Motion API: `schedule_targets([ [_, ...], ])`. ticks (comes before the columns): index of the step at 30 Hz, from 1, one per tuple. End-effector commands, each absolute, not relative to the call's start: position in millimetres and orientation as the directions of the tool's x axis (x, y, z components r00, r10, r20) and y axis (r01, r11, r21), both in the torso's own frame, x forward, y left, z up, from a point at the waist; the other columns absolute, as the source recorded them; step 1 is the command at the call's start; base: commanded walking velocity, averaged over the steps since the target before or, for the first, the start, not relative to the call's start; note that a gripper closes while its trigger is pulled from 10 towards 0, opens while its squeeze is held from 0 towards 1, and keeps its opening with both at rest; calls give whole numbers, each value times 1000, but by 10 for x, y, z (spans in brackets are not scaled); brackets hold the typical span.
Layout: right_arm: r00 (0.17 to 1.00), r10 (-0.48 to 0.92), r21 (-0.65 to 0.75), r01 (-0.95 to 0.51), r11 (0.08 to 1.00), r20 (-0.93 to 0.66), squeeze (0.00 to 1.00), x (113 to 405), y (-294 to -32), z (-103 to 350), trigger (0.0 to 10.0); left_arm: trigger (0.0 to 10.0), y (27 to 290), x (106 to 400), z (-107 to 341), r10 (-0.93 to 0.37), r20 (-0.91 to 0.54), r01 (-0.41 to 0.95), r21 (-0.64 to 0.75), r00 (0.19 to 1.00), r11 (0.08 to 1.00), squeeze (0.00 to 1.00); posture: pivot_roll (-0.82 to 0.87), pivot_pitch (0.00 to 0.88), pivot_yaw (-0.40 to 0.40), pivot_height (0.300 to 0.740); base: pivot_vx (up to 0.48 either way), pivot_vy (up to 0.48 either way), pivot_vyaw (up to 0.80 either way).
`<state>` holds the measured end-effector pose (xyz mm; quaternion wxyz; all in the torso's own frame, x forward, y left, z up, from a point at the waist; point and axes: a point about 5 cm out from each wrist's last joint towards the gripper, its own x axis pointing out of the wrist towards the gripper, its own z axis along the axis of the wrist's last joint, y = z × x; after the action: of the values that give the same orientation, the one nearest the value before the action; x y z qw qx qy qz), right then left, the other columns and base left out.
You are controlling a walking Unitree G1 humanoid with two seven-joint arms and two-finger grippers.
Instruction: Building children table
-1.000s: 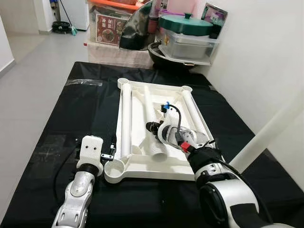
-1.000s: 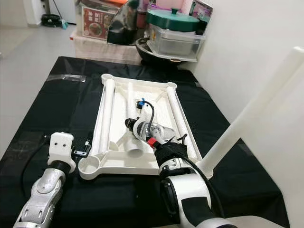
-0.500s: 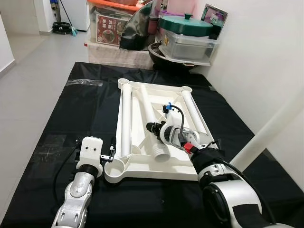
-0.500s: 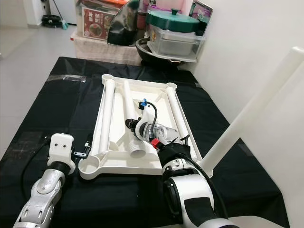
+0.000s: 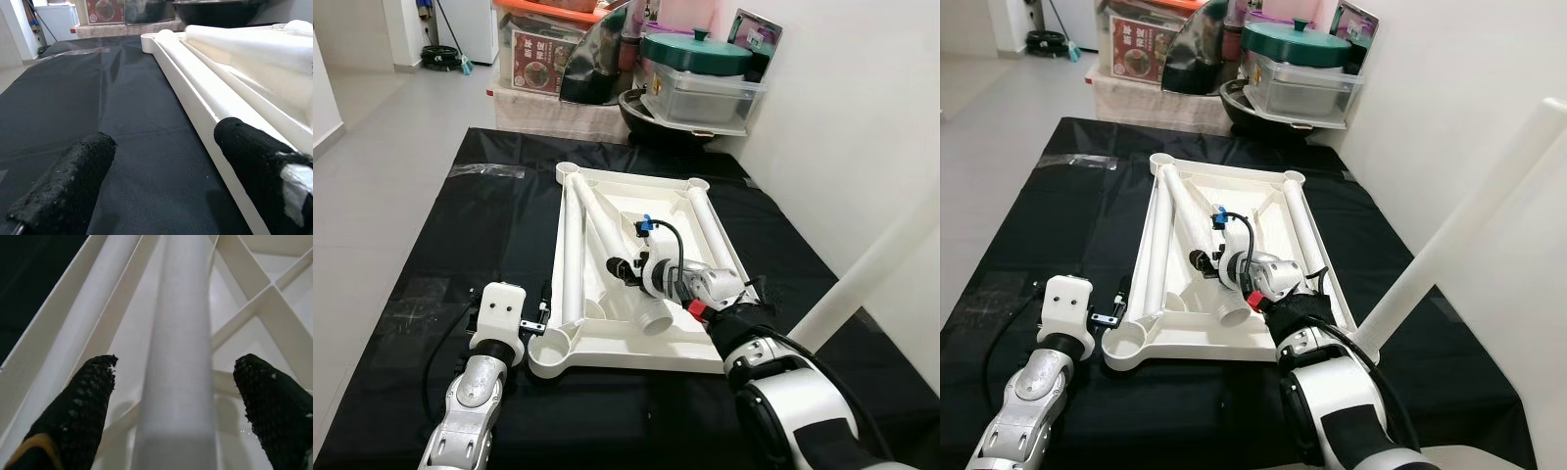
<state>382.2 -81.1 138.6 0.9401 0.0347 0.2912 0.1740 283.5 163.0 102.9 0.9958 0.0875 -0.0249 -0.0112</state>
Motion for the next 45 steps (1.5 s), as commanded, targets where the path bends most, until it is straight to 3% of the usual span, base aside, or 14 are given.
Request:
schedule_targets([
  [1,649,332,170,-300,939,-684,0,3633,-862,990,10000,10000,1610,2828,971,-35,17,32,181,999,983,0,19,0,-181,740,0,0,0],
  [6,578,398,263,-306,915,-712,0,3576,-841,946,10000,10000,1597,2831,956,-36,13,33,180,999,983,0,15,0,-187,740,0,0,0],
  [15,482,406,285,-307,908,-776,0,3485,-932,828,10000,10000,1589,2833,936,-35,9,33,183,999,983,0,8,0,-200,740,0,0,0],
  [16,472,399,285,-296,912,-786,0,3474,-956,809,9098,10000,1591,2833,933,-33,8,31,185,999,982,0,3,0,-203,740,0,0,0],
  [17,472,399,285,-296,912,-786,0,3474,-956,809,9098,10000,1591,2833,933,-33,8,31,185,999,982,0,3,0,-203,740,0,0,0],
  [18,471,393,283,-289,915,-790,0,3472,-977,800,4000,10000,1589,2834,931,-31,7,29,185,999,982,0,6,0,-206,740,0,0,0],
  [19,471,388,281,-282,917,-792,0,3469,-997,788,1098,10000,1586,2835,930,-29,7,28,185,1000,982,0,6,0,-206,740,0,0,0],
  [22,469,387,282,-280,918,-793,0,3467,-1009,783,1098,10000,1584,2836,929,-28,6,27,185,1000,982,0,6,0,-206,740,0,0,0],
  [23,465,389,285,-279,917,-795,0,3460,-1014,776,0,10000,1583,2837,928,-28,6,26,185,1000,982,0,5,0,-206,740,0,0,0],
  [34,457,376,265,-290,920,-806,0,3443,-1092,742,0,10000,1602,2847,931,-25,2,24,196,1000,980,0,2,0,-201,740,0,0,0],
  [39,554,464,342,-315,886,-691,0,3621,-1019,1055,0,10000,1610,2848,931,-26,2,25,200,1000,979,0,6,0,-193,740,0,0,0],
  [42,647,582,432,-399,809,-492,0,3809,-893,1582,0,10000,1624,2847,943,-27,7,25,196,1000,980,0,10,0,-185,740,0,0,0],
  [45,655,610,443,-431,786,-446,0,3832,-861,1709,0,10000,1624,2848,949,-29,9,27,189,1000,982,0,10,0,-185,740,0,0,0],
])
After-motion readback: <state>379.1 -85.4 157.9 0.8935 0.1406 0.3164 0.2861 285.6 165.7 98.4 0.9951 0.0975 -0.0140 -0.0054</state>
